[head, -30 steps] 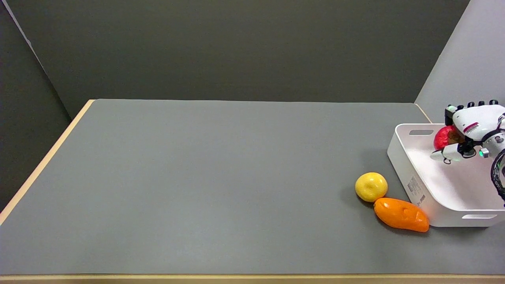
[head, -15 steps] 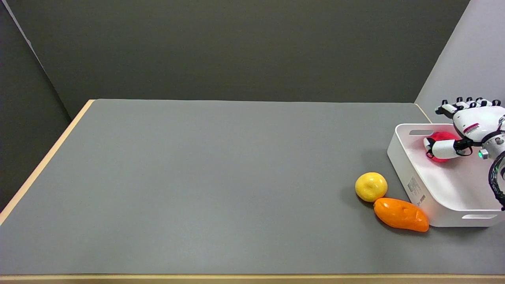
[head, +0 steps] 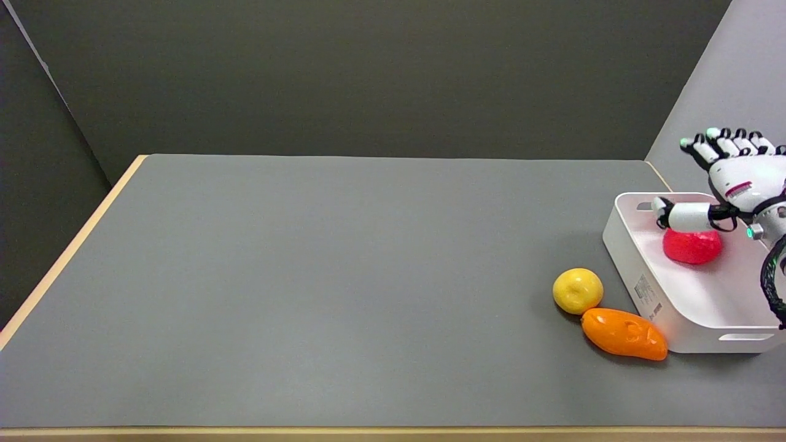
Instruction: Place tomato into white box.
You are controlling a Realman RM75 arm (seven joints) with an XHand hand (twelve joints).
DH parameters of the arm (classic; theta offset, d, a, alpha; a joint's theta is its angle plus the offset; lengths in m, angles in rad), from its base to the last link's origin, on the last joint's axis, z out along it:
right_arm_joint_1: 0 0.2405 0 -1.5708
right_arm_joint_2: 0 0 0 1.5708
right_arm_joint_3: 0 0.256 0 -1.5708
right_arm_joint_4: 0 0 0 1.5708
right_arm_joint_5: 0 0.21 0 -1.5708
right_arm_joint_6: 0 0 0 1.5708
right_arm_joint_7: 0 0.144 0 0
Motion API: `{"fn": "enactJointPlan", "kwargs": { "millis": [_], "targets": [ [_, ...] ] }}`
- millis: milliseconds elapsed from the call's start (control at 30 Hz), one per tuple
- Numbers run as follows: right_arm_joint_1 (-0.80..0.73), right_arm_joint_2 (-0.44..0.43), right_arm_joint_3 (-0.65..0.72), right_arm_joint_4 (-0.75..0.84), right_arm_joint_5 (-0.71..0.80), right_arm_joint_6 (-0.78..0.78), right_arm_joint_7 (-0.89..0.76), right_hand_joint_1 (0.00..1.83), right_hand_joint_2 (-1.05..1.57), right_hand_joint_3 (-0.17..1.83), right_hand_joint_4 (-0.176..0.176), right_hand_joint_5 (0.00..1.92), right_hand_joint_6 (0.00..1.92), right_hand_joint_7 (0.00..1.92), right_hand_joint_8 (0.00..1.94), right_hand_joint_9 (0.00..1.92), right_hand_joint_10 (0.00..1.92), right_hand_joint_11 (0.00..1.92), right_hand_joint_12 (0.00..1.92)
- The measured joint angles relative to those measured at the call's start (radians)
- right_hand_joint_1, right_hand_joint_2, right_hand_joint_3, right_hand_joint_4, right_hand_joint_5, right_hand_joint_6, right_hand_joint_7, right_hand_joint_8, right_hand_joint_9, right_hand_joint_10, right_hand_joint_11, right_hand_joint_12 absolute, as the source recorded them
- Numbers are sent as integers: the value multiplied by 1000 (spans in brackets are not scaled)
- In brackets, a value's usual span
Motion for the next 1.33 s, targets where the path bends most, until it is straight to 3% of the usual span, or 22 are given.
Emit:
{"fn": "enactJointPlan", "kwargs": {
  "millis": [300,700,1033,1333],
  "targets": [
    [99,29,-69,46,10,10,87,75,578,974,91,17,201,-1,55,-1,256,-1,841],
    [348,82,-349,61,44,84,148,120,625,1037,92,32,166,-1,108,7,272,-1,834],
    [461,58,-516,65,200,181,169,73,603,1012,104,33,251,10,192,12,306,-1,889],
    [508,22,-620,65,322,256,173,103,590,984,83,35,281,0,204,3,310,0,861]
  ]
}}
